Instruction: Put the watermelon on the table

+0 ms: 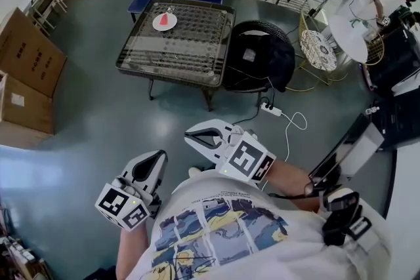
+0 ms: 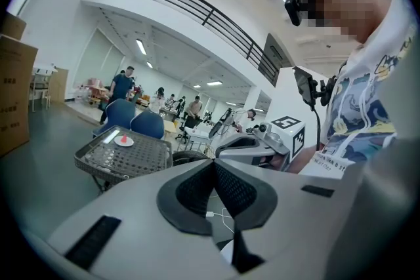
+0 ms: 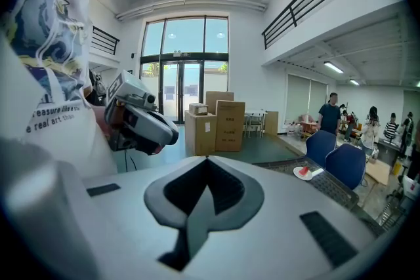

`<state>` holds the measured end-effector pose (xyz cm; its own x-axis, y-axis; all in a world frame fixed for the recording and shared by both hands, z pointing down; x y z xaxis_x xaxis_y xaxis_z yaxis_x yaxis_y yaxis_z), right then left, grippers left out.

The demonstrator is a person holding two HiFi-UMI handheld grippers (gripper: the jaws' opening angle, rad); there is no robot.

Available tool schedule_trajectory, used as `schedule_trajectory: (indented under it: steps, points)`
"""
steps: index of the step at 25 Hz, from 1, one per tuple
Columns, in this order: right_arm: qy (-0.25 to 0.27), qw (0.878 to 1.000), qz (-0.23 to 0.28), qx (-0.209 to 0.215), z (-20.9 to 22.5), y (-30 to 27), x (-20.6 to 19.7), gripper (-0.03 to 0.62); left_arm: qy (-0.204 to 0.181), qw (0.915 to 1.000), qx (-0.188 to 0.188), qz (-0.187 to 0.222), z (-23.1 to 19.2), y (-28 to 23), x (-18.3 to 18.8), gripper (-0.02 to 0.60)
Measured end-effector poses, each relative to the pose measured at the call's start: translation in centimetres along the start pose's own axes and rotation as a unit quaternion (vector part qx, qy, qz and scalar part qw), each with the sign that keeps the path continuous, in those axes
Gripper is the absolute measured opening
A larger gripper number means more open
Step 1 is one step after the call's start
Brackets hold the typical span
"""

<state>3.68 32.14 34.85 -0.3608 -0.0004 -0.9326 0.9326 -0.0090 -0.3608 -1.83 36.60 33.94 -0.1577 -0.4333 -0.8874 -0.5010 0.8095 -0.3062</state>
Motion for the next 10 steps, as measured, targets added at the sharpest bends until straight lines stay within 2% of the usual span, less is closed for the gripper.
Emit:
schedule_trajectory:
  steps: [10]
  points:
    - [0.001,1.0,-0.006,0.001,-0.35,-0.02,-0.14,0.009,-0.001,1.0,0.0,-0.003,0.13,0.26,-0.12,0.008]
Point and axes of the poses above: the fingertips, and each gripper's own axes: y backward along the fingers, z to its right, x out of its top, the point moved 1 cm from there along y, backward along the fingers, and after that the axes turned 8 degrees about x, right-handed, at the moved point
